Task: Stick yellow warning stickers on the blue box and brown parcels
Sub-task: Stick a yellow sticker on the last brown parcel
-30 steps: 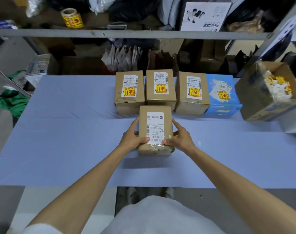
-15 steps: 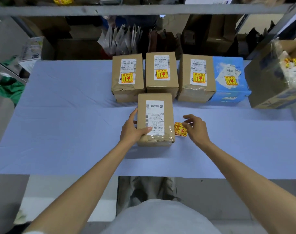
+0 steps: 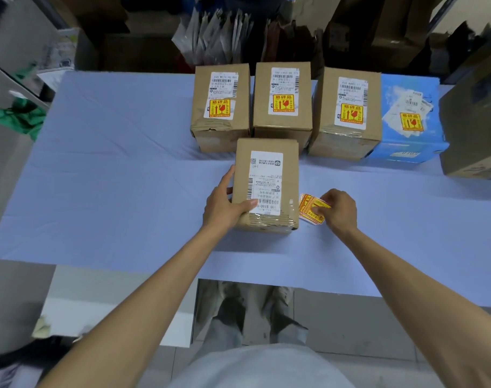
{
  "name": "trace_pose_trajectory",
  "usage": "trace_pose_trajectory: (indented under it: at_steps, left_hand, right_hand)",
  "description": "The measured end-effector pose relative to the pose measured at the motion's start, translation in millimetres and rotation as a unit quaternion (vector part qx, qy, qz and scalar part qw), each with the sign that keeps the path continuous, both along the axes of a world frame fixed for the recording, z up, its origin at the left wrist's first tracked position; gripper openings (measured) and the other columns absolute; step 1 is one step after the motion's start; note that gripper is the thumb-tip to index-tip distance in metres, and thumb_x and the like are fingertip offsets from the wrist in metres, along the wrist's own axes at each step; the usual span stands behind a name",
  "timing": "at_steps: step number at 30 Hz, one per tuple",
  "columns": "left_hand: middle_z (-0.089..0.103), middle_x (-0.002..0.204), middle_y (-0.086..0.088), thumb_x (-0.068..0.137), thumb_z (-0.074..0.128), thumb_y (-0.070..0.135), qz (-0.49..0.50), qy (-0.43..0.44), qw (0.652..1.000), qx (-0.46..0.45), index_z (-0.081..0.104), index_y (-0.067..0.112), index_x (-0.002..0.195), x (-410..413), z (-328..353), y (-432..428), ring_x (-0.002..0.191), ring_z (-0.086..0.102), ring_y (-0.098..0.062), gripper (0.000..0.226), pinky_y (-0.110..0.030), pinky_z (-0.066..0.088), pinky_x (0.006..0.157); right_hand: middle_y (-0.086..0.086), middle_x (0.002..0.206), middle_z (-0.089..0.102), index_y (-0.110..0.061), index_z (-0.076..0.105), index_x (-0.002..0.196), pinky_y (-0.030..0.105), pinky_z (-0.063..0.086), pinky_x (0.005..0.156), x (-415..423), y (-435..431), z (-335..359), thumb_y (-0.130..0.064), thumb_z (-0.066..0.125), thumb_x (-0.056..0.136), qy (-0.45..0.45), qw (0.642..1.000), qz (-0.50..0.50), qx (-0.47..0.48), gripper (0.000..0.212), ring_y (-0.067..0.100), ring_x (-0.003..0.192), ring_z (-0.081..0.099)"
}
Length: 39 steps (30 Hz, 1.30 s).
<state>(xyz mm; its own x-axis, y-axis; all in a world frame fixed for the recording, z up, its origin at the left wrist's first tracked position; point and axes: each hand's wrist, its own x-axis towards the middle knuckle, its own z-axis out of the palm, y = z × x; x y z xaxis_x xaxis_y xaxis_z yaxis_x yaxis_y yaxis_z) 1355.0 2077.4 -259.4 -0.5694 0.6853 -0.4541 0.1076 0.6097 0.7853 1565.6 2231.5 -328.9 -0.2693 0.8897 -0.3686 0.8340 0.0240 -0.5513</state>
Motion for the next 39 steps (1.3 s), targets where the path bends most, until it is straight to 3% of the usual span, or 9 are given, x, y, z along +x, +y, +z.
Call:
trace_pose_trajectory:
  at_steps: [8,13,15,17,19,21,24,32,39]
  left_hand:
    - [0.056,0.132,-0.001,0.075,0.079,0.033,-0.001,-0.002,1.0,-0.003,0.024,0.044,0.146,1.5,4.5,1.5,0.113,0.058,-0.023,0.091,-0.049,0.048,0.097]
    - [0.052,0.133,-0.005,0.075,0.08,0.027,-0.003,0.006,0.999,-0.037,0.025,0.04,0.146,3.9,11.7,4.7,0.119,0.052,-0.025,0.091,-0.044,0.046,0.099]
    - [0.046,0.132,-0.01,0.072,0.078,0.023,-0.039,0.088,0.993,-0.067,0.03,0.033,0.142,7.0,20.0,16.2,0.124,0.04,-0.03,0.085,-0.033,0.039,0.096]
    - [0.043,0.132,-0.01,0.074,0.076,0.027,-0.081,0.167,0.983,-0.019,0.037,0.026,0.138,12.0,35.0,33.1,0.126,0.031,-0.029,0.075,-0.03,0.031,0.095]
    - [0.05,0.127,-0.005,0.078,0.074,0.036,-0.111,0.12,0.985,0.047,0.046,0.023,0.133,16.6,52.4,49.5,0.123,0.041,-0.024,0.063,-0.034,0.038,0.099]
    - [0.064,0.107,-0.001,0.078,0.075,0.037,-0.126,0.05,0.988,0.075,0.06,0.02,0.115,18.5,64.9,59.7,0.103,0.059,-0.018,0.044,-0.032,0.051,0.085]
    - [0.066,0.085,0.0,0.078,0.076,0.026,-0.097,0.029,0.989,0.105,0.067,0.013,0.091,15.5,66.5,64.0,0.08,0.061,-0.014,0.021,-0.022,0.047,0.067]
    - [0.067,0.103,-0.009,0.089,0.065,0.016,0.023,-0.075,0.987,0.143,0.058,0.019,0.083,-1.5,57.0,60.4,0.091,0.065,-0.022,0.009,-0.029,0.051,0.073]
    - [0.066,0.098,-0.011,0.092,0.059,0.011,0.037,-0.127,0.981,0.143,0.055,0.018,0.086,-1.4,53.5,57.0,0.084,0.062,-0.017,0.01,-0.027,0.051,0.074]
  right_hand:
    - [0.017,0.095,0.068,0.0,0.068,0.094,0.029,0.04,0.069,7.9,12.4,18.5,-0.001,0.071,0.077,0.034,0.999,-0.01,-0.001,0.017,0.026,0.085,0.059]
    - [0.011,0.076,0.062,0.0,0.064,0.08,0.027,0.044,0.059,-2.5,18.8,60.2,-0.005,0.074,0.078,0.166,0.985,-0.042,-0.031,0.011,0.02,0.07,0.056]
    - [0.011,0.075,0.065,0.002,0.066,0.083,0.024,0.045,0.055,-12.4,18.8,81.8,-0.006,0.075,0.078,0.193,0.98,0.012,-0.049,0.013,0.016,0.065,0.058]
    - [0.009,0.075,0.069,-0.001,0.068,0.084,0.018,0.045,0.052,-24.7,15.3,101.5,-0.008,0.076,0.079,0.212,0.973,0.069,-0.062,0.012,0.007,0.06,0.06]
    - [0.006,0.071,0.069,-0.001,0.069,0.085,0.015,0.045,0.049,-37.2,10.8,117.8,-0.009,0.076,0.079,0.236,0.962,0.117,-0.07,0.013,0.001,0.055,0.059]
    - [-0.002,0.063,0.068,-0.006,0.07,0.08,0.014,0.044,0.048,-48.4,6.6,129.1,-0.011,0.077,0.078,0.251,0.954,0.147,-0.076,0.009,0.0,0.053,0.058]
    - [-0.005,0.061,0.067,-0.014,0.068,0.075,0.014,0.044,0.049,-61.7,4.0,136.7,-0.011,0.078,0.077,0.27,0.948,0.155,-0.073,0.01,0.001,0.054,0.058]
    - [0.003,0.071,0.072,-0.006,0.071,0.081,0.016,0.044,0.051,-75.5,0.7,133.7,-0.016,0.075,0.08,0.268,0.947,0.126,-0.122,0.011,0.006,0.059,0.058]
    - [0.014,0.084,0.07,0.009,0.063,0.091,0.024,0.057,0.064,-88.0,-6.2,130.4,-0.003,0.067,0.085,0.33,0.931,0.05,-0.147,0.014,0.018,0.074,0.068]
